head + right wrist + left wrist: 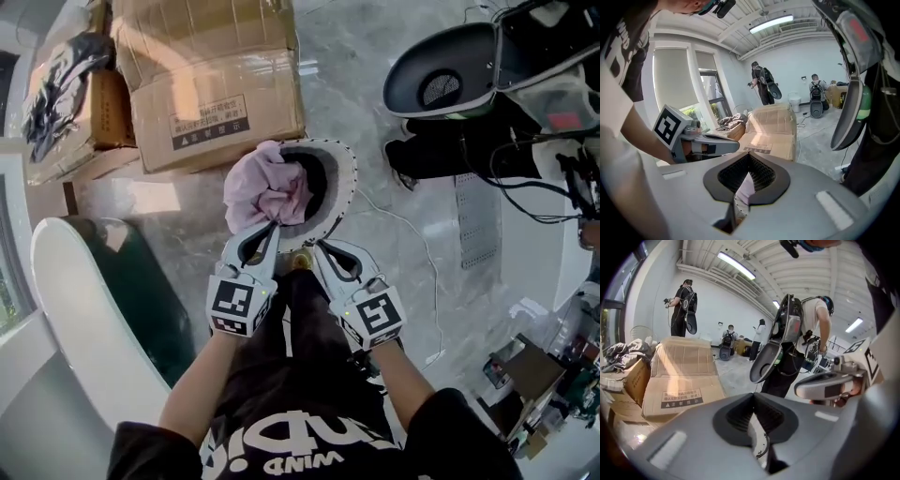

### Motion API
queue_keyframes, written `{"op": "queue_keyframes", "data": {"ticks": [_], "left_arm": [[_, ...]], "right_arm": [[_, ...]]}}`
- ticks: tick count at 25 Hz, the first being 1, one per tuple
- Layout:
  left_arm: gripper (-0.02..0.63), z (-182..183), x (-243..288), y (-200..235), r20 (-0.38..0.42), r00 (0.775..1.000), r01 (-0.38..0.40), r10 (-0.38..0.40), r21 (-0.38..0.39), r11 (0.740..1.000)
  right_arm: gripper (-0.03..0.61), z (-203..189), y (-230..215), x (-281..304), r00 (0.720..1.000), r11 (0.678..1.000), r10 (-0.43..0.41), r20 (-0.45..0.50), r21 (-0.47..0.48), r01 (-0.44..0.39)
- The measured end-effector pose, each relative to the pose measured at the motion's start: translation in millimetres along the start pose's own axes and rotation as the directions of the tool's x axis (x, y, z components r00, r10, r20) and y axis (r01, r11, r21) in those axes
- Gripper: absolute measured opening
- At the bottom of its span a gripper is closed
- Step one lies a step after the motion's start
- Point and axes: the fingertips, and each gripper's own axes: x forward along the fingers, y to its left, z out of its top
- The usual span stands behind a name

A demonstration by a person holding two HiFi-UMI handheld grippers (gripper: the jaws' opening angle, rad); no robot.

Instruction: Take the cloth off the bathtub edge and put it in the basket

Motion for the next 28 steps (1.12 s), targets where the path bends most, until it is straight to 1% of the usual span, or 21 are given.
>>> {"op": "queue_keyframes", "data": {"ticks": [4,6,9,11,15,18,21,24,28], "left_arm": [[-0.002,31,-30,-27,0.037,0.999,0.016,-0.015,-0.033,0.999],[-0.002,47,-42,-38,0.065,0.997,0.034,-0.032,-0.023,0.999],[-0.002,69,-64,-55,0.095,0.993,0.062,-0.064,0.023,0.998],[-0.002,81,-78,-67,0.101,0.989,0.1,-0.105,0.059,0.993],[-0.002,105,-103,-92,0.121,0.971,0.184,-0.204,0.157,0.97],[-0.002,123,-122,-106,0.148,0.958,0.214,-0.247,0.208,0.954],[-0.002,140,-138,-116,0.183,0.947,0.218,-0.265,0.239,0.946],[-0.002,153,-150,-120,0.213,0.94,0.208,-0.266,0.261,0.943],[-0.002,154,-163,-115,0.238,0.937,0.186,-0.255,0.277,0.943]], "right_arm": [[0.009,26,12,-24,0.999,1.0,-0.008,0.036,0.006,0.007],[0.009,39,17,-35,0.998,1.0,-0.002,0.062,0.006,0.001],[0.009,57,27,-53,0.995,1.0,0.004,0.095,-0.007,-0.003],[0.009,69,34,-67,0.993,1.0,0.007,0.12,-0.023,-0.005],[0.009,89,47,-93,0.985,0.998,0.017,0.173,-0.064,-0.006],[0.009,101,57,-109,0.979,0.995,0.029,0.201,-0.101,-0.009],[0.009,110,63,-121,0.975,0.992,0.04,0.219,-0.128,-0.012],[0.009,121,66,-124,0.972,0.989,0.044,0.232,-0.149,-0.009],[0.009,126,76,-127,0.964,0.986,0.048,0.263,-0.169,-0.003]]}}
